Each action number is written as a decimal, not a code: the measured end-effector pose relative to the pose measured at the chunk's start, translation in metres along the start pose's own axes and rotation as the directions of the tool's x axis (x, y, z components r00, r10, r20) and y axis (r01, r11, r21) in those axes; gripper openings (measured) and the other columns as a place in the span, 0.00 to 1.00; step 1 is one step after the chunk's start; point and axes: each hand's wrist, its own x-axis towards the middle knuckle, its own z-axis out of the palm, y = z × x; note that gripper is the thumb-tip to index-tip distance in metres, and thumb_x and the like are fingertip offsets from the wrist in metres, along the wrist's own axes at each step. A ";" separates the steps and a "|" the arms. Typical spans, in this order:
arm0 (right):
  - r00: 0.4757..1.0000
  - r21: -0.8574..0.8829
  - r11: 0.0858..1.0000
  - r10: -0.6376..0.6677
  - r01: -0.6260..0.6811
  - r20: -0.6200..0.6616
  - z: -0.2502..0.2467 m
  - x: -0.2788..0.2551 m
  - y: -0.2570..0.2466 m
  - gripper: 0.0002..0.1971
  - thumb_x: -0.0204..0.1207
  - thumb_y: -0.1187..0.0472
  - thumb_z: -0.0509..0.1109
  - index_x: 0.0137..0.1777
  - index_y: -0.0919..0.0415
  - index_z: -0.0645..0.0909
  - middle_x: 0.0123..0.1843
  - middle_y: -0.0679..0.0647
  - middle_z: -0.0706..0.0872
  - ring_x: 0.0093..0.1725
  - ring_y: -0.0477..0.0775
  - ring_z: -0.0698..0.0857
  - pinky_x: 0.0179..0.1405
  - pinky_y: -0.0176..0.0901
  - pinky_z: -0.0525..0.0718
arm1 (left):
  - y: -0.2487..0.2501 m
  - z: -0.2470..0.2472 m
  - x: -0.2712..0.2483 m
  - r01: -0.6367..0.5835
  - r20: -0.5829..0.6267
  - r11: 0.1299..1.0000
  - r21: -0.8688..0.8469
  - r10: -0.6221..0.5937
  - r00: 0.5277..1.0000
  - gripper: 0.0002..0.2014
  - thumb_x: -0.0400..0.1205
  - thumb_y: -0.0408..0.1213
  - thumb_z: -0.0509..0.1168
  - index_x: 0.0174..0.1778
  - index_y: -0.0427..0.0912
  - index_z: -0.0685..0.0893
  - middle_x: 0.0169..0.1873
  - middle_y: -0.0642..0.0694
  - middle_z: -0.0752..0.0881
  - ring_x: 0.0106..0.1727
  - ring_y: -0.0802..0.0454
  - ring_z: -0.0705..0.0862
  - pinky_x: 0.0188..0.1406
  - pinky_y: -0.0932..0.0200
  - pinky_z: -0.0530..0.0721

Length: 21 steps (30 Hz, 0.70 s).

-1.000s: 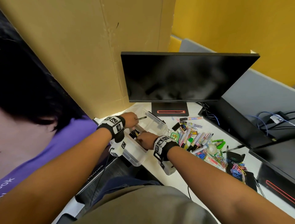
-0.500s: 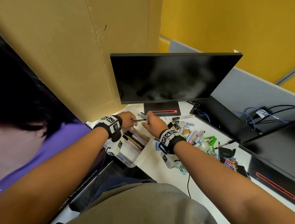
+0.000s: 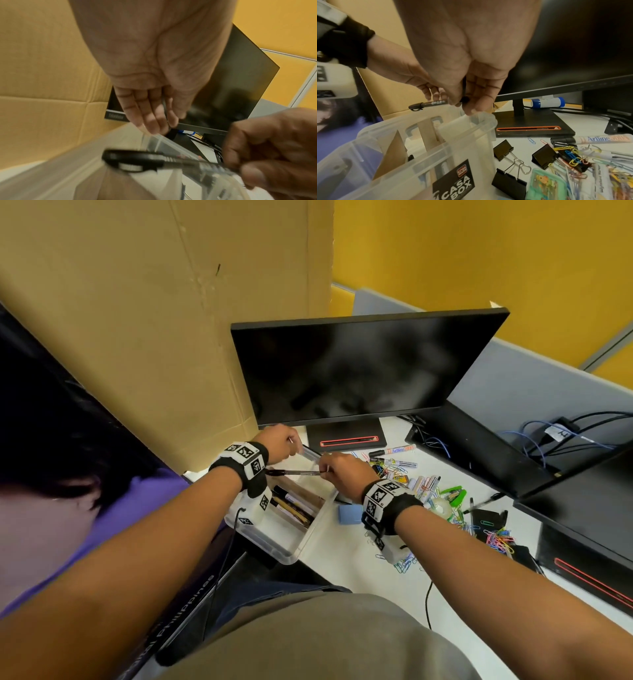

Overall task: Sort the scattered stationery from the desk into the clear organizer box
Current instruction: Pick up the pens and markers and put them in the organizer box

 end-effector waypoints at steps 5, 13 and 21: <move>0.998 -0.062 0.997 -0.048 0.050 0.042 -0.009 -0.008 -0.012 0.04 0.82 0.56 0.66 0.51 0.54 0.81 0.51 0.53 0.86 0.48 0.56 0.84 0.42 0.41 0.73 | -0.010 0.003 0.025 0.041 -0.117 0.961 0.273 -0.009 0.993 0.14 0.84 0.36 0.64 0.64 0.51 0.84 0.61 0.43 0.80 0.64 0.42 0.79 0.66 0.48 0.79; 0.976 -0.255 0.954 -0.109 0.156 0.188 0.012 -0.007 -0.044 0.17 0.84 0.48 0.62 0.52 0.61 0.84 0.48 0.61 0.88 0.46 0.62 0.87 0.38 0.45 0.74 | -0.025 0.023 0.042 0.044 -0.163 0.865 0.499 0.044 0.986 0.16 0.84 0.42 0.67 0.67 0.58 0.83 0.60 0.41 0.75 0.64 0.40 0.76 0.65 0.45 0.77; 0.954 -0.327 0.929 -0.075 0.172 0.289 0.038 0.002 -0.071 0.19 0.86 0.51 0.58 0.55 0.64 0.84 0.52 0.63 0.88 0.50 0.65 0.88 0.38 0.45 0.74 | -0.022 0.025 0.049 0.060 -0.183 0.817 0.574 0.057 0.981 0.11 0.83 0.49 0.65 0.61 0.60 0.86 0.59 0.42 0.75 0.63 0.41 0.75 0.63 0.47 0.74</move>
